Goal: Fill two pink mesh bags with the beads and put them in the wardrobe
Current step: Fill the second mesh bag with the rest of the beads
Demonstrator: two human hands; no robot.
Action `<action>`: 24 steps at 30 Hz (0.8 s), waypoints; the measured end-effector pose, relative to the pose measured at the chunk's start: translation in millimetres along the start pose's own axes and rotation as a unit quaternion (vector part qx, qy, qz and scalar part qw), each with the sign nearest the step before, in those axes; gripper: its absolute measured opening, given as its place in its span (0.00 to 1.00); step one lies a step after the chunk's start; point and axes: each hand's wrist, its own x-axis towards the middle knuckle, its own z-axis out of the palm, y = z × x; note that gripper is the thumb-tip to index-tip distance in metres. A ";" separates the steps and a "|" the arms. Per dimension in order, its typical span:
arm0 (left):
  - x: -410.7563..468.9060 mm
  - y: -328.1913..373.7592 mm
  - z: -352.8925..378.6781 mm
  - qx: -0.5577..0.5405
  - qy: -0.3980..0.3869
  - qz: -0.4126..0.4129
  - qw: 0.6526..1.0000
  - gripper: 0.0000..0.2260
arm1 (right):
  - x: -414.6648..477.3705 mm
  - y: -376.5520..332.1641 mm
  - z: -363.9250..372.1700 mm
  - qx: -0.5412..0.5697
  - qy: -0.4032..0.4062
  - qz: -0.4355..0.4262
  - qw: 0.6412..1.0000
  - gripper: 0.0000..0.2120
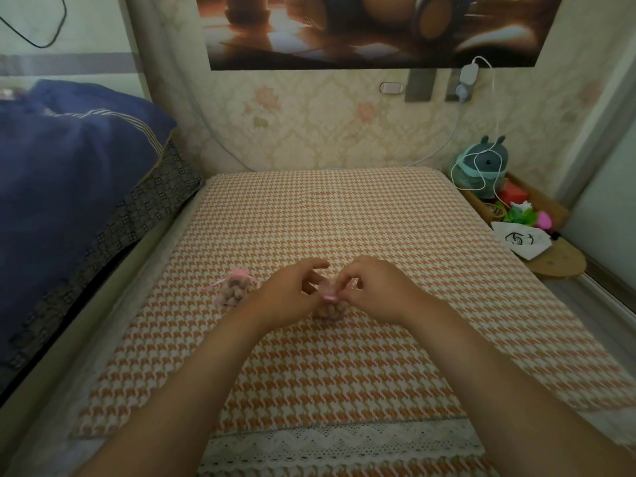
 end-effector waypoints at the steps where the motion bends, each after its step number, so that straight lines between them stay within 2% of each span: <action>1: -1.8 0.6 0.0 0.032 0.008 -0.002 0.999 0.19 | -1.1 -0.7 -0.6 0.006 -0.007 0.000 1.000 0.01; 4: -11.2 4.5 -0.7 0.086 0.039 -0.004 0.995 0.05 | -4.8 -1.5 -1.6 0.037 -0.017 0.006 0.999 0.03; 5: -14.0 4.8 -1.4 0.084 0.048 -0.008 0.995 0.03 | -6.3 -2.4 -2.0 0.053 -0.014 0.010 0.998 0.04; 11: -37.8 8.5 -6.0 0.051 0.069 -0.021 0.996 0.10 | -21.8 -19.1 -7.9 0.141 0.027 0.026 0.989 0.04; 14: -50.2 5.6 -4.6 0.046 0.081 -0.036 0.995 0.09 | -29.2 -24.8 -0.8 0.186 0.038 0.055 0.980 0.08; 19: -56.7 1.1 -5.6 0.056 0.079 -0.067 0.993 0.08 | -27.6 -27.7 13.2 0.223 -0.018 0.091 0.970 0.13; 22: -54.8 -1.1 -10.2 0.057 0.079 -0.083 0.992 0.09 | -26.6 -27.0 12.4 0.205 -0.084 0.092 0.971 0.08; 24: -52.4 -1.2 -12.0 0.060 0.066 -0.085 0.992 0.08 | -26.0 -28.2 12.5 0.185 -0.093 0.090 0.974 0.04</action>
